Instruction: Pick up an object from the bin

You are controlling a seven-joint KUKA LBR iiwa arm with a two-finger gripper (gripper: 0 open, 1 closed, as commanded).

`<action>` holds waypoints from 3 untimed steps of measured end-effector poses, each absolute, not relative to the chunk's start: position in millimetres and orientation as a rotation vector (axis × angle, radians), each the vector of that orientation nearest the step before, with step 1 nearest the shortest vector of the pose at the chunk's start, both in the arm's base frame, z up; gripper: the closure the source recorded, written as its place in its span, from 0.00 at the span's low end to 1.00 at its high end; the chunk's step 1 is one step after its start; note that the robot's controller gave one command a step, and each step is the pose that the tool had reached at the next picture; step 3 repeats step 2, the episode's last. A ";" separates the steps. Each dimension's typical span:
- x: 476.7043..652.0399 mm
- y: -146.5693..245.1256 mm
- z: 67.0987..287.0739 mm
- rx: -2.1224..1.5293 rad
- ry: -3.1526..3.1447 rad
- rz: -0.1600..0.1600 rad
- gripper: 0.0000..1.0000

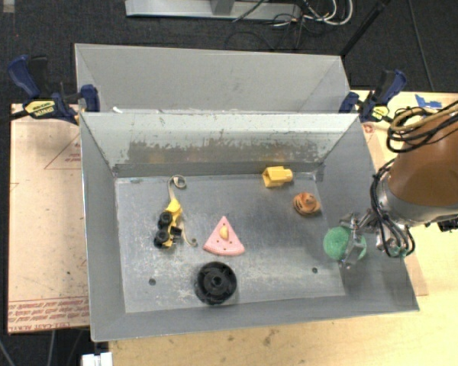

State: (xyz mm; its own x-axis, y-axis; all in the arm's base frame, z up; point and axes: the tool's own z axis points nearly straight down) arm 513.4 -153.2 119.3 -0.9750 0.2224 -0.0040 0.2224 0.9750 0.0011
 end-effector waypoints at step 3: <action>513.5 -152.9 133.8 0.351 3.119 0.002 1.00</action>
Offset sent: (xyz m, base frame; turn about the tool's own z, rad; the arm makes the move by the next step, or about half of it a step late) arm -0.0001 0.0001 0.0042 0.0000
